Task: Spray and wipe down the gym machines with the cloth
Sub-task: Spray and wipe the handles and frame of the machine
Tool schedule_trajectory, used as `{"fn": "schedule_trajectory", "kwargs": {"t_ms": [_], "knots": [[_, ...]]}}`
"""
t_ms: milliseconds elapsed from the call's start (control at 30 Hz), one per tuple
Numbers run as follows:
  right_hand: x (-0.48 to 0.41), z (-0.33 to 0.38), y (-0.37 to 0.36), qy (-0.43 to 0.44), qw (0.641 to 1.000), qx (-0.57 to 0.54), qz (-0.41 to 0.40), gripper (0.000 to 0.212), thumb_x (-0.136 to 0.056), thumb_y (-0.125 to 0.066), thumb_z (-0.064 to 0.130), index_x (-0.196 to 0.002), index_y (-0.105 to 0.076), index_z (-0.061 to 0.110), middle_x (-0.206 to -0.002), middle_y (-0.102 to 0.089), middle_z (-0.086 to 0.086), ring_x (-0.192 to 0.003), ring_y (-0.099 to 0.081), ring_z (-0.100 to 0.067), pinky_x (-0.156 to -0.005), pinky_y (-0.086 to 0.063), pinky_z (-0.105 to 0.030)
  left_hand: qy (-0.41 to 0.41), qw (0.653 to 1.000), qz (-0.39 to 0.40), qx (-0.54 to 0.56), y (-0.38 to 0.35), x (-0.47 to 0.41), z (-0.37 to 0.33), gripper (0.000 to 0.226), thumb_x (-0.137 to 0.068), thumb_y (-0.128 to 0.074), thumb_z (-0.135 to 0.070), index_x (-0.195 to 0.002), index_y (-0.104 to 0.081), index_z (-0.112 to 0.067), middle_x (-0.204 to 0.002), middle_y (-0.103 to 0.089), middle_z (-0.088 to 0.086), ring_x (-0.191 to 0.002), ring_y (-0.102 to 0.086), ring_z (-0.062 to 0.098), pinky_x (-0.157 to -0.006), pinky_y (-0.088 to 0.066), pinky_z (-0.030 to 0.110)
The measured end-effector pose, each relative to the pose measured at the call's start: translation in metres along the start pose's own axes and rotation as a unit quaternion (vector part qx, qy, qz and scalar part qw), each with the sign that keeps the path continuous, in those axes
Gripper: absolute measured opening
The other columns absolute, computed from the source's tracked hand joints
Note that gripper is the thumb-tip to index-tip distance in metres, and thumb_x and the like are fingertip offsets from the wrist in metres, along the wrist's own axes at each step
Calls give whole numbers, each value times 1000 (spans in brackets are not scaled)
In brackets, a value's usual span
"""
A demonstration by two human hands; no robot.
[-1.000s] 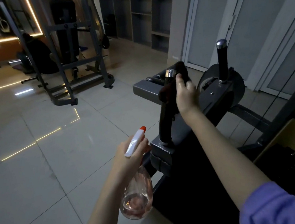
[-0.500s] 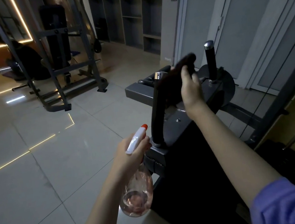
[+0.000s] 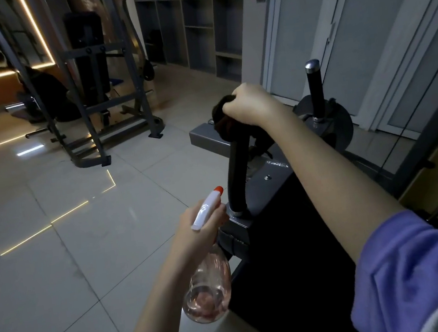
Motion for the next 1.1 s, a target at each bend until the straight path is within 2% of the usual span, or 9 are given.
{"fn": "schedule_trajectory", "kwargs": {"t_ms": [100,233,333,467,533,633,767,867,1100], "knots": [[19,14,-5,102,984,112,-98,24,-90,-44,18,-104,-59,7,-102,-55,-11,-101,-50,-29,-79,-44,-33,-3,1000,-3,9,-1,-2,-2,23,-93,-56,-36,-96,-65,-15,-87,-67,17,-62,-54,4,-53,-41,17],[35,24,-16,214,937,193,-197,23,-86,-53,10,-100,-67,-1,-120,-59,-14,-121,-44,-37,-108,-29,-46,-3,1000,-11,2,1,1,-5,20,-95,-55,-31,-94,-65,-13,-88,-67,17,-61,-55,1,-51,-42,13],[47,28,-14,286,903,180,-265,11,-69,-67,-2,-80,-70,-3,-101,-68,-17,-113,-55,-41,-103,-34,-51,-10,1000,-8,8,2,6,-8,14,-96,-53,-26,-91,-64,-19,-81,-66,8,-58,-53,0,-50,-41,12],[73,41,-53,389,867,208,-230,14,-64,-68,-8,-72,-68,3,-81,-70,-14,-92,-67,-31,-94,-48,-42,-14,1000,-5,21,2,11,-10,26,-95,-55,-29,-90,-60,-4,-78,-57,14,-62,-46,12,-49,-37,16],[79,38,-65,407,866,194,-216,16,-65,-70,-7,-74,-68,5,-88,-71,-12,-87,-68,-28,-89,-51,-38,-17,999,-4,29,3,13,-12,44,-86,-54,-37,-92,-56,6,-79,-57,20,-61,-46,12,-48,-37,15],[81,37,-65,394,876,176,-216,25,-64,-72,-4,-88,-69,5,-116,-65,-15,-81,-68,-26,-80,-53,-35,-15,999,-9,29,5,16,-14,38,-94,-56,-30,-95,-57,8,-83,-59,26,-60,-46,10,-47,-38,14],[77,25,-55,312,896,207,-239,56,-68,-74,19,-118,-60,-1,-139,-47,-19,-121,-52,-36,-101,-38,-49,-14,999,-17,28,9,15,-12,36,-93,-57,-33,-101,-60,3,-85,-61,27,-62,-48,9,-48,-38,15],[77,20,-57,282,892,231,-266,44,-67,-71,23,-103,-67,-2,-126,-59,-19,-125,-50,-33,-108,-24,-51,-7,1000,-22,10,13,15,-9,30,-95,-55,-28,-98,-60,2,-86,-63,26,-61,-50,7,-49,-39,15],[96,19,-80,357,876,196,-260,6,-72,-67,6,-76,-69,2,-90,-71,-14,-100,-66,-28,-104,-39,-39,4,1000,-22,0,15,18,-6,25,-96,-53,-24,-98,-62,0,-85,-67,15,-55,-55,-4,-49,-39,10]]}}
Point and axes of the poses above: each hand's wrist, its own x-axis away from the middle knuckle, its own y-axis out of the back of the hand, z = x × y, the point moved 9 cm from there along -x, towards the middle knuckle
